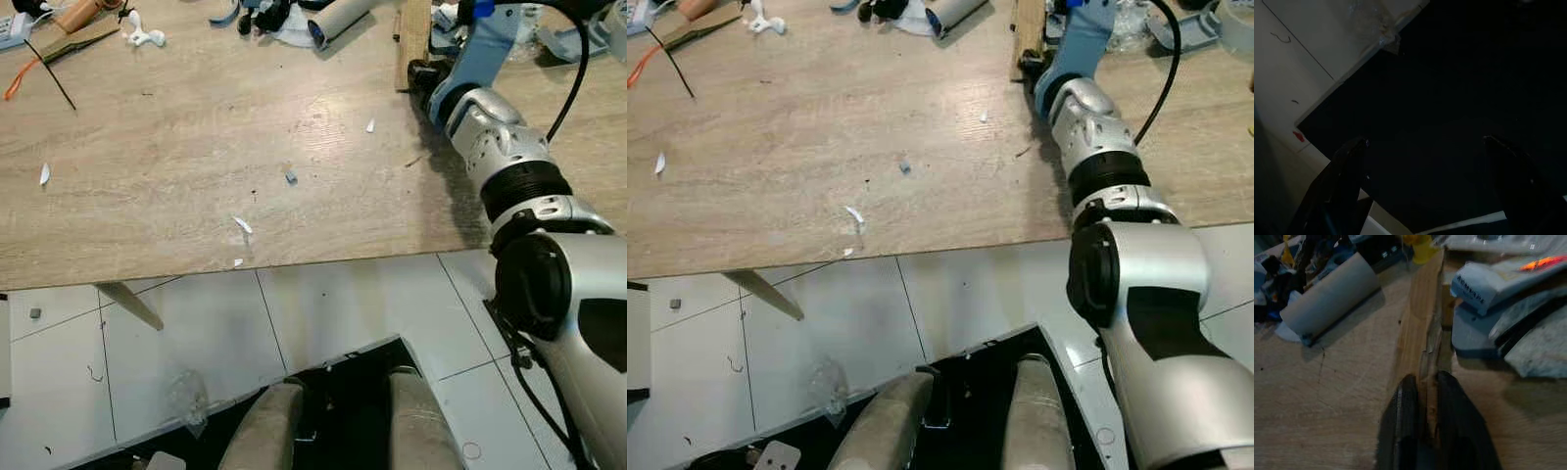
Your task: Picking trash to rubbish bin
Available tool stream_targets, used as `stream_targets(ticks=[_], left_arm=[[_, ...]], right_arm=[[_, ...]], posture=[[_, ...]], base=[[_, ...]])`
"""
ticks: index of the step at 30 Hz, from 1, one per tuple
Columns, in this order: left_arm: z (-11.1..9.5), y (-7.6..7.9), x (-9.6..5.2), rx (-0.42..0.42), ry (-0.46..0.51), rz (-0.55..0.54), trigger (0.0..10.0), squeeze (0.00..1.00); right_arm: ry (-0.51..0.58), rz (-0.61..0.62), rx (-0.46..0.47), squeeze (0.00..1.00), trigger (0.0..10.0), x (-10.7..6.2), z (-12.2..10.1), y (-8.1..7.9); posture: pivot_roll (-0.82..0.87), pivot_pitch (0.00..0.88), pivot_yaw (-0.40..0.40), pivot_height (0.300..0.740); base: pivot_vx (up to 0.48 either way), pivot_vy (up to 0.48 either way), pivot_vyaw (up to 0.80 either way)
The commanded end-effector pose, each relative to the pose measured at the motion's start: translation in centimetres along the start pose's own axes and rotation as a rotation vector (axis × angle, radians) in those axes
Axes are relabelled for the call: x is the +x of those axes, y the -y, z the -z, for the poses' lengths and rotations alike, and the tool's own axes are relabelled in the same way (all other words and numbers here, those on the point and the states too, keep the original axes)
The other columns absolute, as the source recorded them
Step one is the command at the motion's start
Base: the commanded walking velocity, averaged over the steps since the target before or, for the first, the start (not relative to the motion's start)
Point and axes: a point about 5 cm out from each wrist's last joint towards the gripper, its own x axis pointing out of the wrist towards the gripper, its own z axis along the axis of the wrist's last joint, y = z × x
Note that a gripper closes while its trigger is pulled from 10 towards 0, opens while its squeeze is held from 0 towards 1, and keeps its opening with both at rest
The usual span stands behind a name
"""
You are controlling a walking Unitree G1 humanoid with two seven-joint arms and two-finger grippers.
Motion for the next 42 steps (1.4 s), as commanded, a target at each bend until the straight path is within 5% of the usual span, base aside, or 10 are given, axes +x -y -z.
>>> stream_targets(ticks=[1,12,17,21,22,23,25,32,34,42], left_arm=[[1.3,-0.2,-0.5,0.001,-0.056,-0.002,10.0,0.0],[0.0,0.0,0.3,-0.015,-0.042,-0.01,10.0,0.0],[-1.1,0.0,1.1,-0.053,-0.058,-0.035,10.0,0.0],[-1.5,-0.2,1.4,-0.094,-0.074,-0.065,10.0,0.0],[-1.6,-0.3,1.5,-0.115,-0.079,-0.081,10.0,0.0],[-1.8,-0.4,1.6,-0.133,-0.082,-0.094,10.0,0.0],[-1.9,-0.5,1.6,-0.142,-0.083,-0.101,10.0,0.0],[-2.8,-3.0,1.9,-0.388,-0.075,-0.263,10.0,0.0],[-3.3,-4.1,1.9,-0.478,-0.055,-0.321,10.0,0.0],[-3.8,-5.7,1.8,-0.365,-0.092,-0.431,10.0,0.0]], right_arm=[[-0.09,0.022,0.018,0.0,0.0,-0.1,1.7,0.3],[0.099,-0.22,0.144,0.0,0.0,-0.1,-0.5,-1.9],[0.292,-0.673,0.352,0.0,0.0,-1.7,-1.3,-5.5],[0.308,-0.831,0.463,0.0,0.1,-2.9,-0.5,-6.8],[0.296,-0.89,0.486,0.0,5.9,-3.4,0.0,-7.3],[0.282,-0.932,0.497,0.0,10.0,-3.7,0.7,-7.8],[0.273,-0.952,0.499,0.0,10.0,-3.9,1.0,-8.0],[-0.004,-1.416,0.396,0.0,10.0,-11.0,9.2,-13.6],[-0.146,-1.428,0.252,0.0,10.0,-12.0,12.6,-14.9],[-0.318,-1.478,0.096,0.0,10.0,-13.9,16.0,-15.9]], posture=[[0.04,0.367,0.18,0.74],[0.03,0.319,0.156,0.74],[0.0,0.235,0.118,0.74],[0.0,0.189,0.098,0.74],[0.0,0.176,0.092,0.74],[0.0,0.155,0.081,0.74],[0.0,0.155,0.081,0.74],[0.0,0.078,0.041,0.74],[0.0,0.058,0.034,0.74],[0.01,0.03,0.008,0.74]], base=[[0.0,0.0,0.0],[0.0,0.0,0.0],[0.0,0.0,0.0],[0.0,0.0,0.0],[0.0,0.0,0.0],[0.0,0.0,0.0],[0.0,0.0,0.0],[0.0,0.0,0.0],[0.0,0.0,0.0],[0.0,0.0,0.0]])
